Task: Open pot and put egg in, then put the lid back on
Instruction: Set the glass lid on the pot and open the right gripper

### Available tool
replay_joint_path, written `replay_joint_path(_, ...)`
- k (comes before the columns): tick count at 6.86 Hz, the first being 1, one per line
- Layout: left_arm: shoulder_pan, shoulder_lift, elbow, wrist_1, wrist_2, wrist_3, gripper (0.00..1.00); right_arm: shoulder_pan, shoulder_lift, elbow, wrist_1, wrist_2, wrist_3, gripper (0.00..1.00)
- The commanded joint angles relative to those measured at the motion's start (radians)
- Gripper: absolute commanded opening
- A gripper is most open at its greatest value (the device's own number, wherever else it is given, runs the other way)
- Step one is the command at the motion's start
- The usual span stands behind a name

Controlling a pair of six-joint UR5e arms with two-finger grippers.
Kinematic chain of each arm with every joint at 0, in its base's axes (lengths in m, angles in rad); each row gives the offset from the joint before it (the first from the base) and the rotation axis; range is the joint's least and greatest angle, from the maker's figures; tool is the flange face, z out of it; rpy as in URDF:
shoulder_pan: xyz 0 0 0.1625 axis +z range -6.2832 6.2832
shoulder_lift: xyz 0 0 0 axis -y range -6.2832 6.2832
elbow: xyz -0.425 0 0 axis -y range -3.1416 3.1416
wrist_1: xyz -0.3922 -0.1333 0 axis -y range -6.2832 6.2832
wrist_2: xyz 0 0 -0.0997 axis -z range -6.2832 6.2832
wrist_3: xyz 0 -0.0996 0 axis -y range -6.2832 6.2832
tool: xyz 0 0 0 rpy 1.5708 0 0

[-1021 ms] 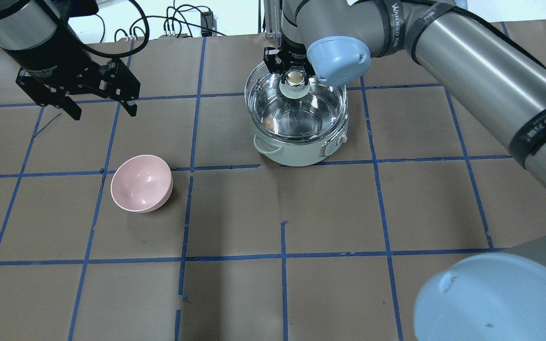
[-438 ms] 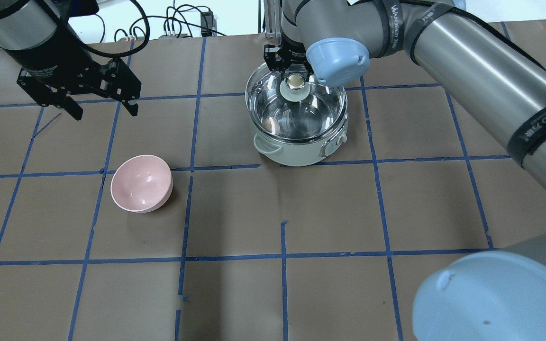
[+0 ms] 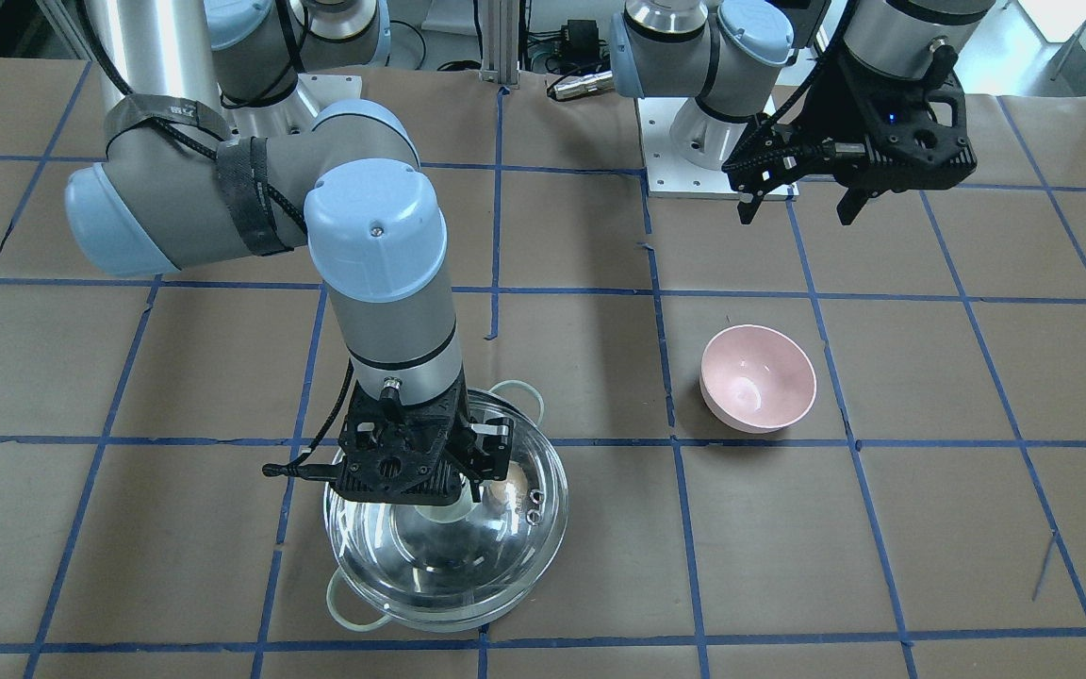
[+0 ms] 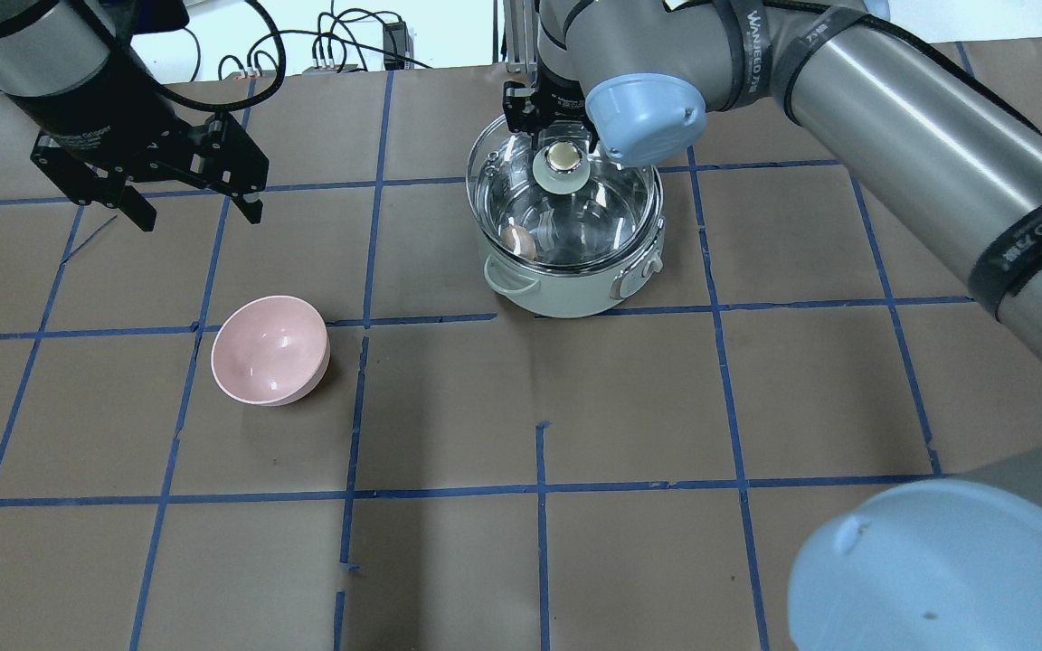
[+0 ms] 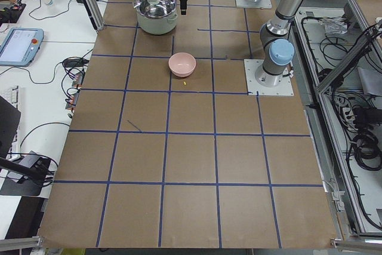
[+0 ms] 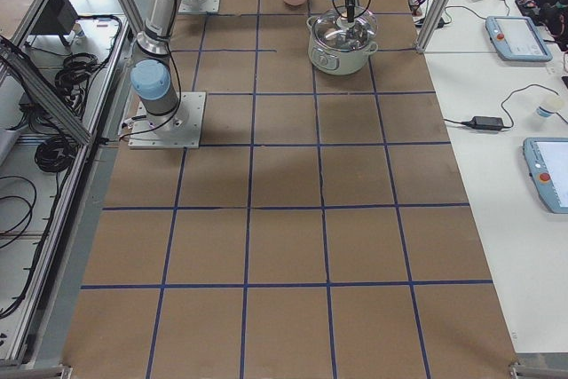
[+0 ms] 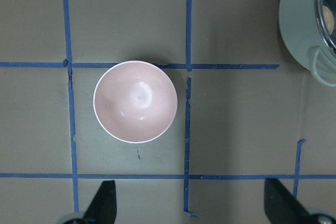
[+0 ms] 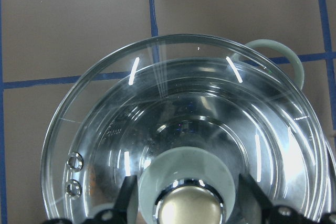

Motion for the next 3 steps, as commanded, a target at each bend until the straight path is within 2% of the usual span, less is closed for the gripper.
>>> replay_joint_path(1,-0.002,0.0,0.0,0.001,-0.006,0.001,1.0,-0.015,-0.059,0.008,0.014,-0.002,-0.021,0.74)
replay_joint_path(3,-0.001,0.001,0.0,0.0,-0.002,0.001,1.0,-0.108,-0.164,0.048,0.076,0.012,-0.024,0.79)
